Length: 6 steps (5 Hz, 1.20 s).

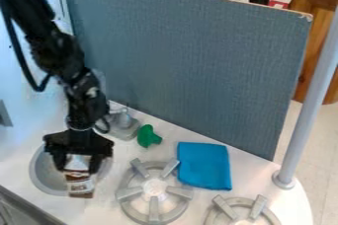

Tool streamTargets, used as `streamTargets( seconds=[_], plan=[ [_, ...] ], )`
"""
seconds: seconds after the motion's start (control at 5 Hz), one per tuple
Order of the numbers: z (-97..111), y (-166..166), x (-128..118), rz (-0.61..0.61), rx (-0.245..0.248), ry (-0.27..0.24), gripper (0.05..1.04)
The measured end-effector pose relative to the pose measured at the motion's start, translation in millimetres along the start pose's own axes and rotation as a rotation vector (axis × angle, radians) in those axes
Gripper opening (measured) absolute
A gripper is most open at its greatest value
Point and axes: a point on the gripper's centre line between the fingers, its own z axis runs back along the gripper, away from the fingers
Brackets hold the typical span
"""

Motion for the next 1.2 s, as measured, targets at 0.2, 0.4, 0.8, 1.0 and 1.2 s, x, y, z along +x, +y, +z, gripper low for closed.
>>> streamTargets(
  seconds=[0.2, 0.4, 0.8, 1.0, 1.2],
  plan=[
    [-7.8, 8.4, -0.7, -0.049, 0.002, -0.019, 0.86],
    [-22.7, 5.8, -10.5, -0.08, -0.001, 0.027, 0.86],
    [-28.3, 0.4, -13.1, -0.076, -0.008, 0.049, 0.899],
    [-27.9, -4.4, -13.0, -0.084, -0.006, 0.043, 1.012],
    [-27.0, -5.7, -16.8, -0.07, -0.018, 0.046, 1.008]
  ],
)
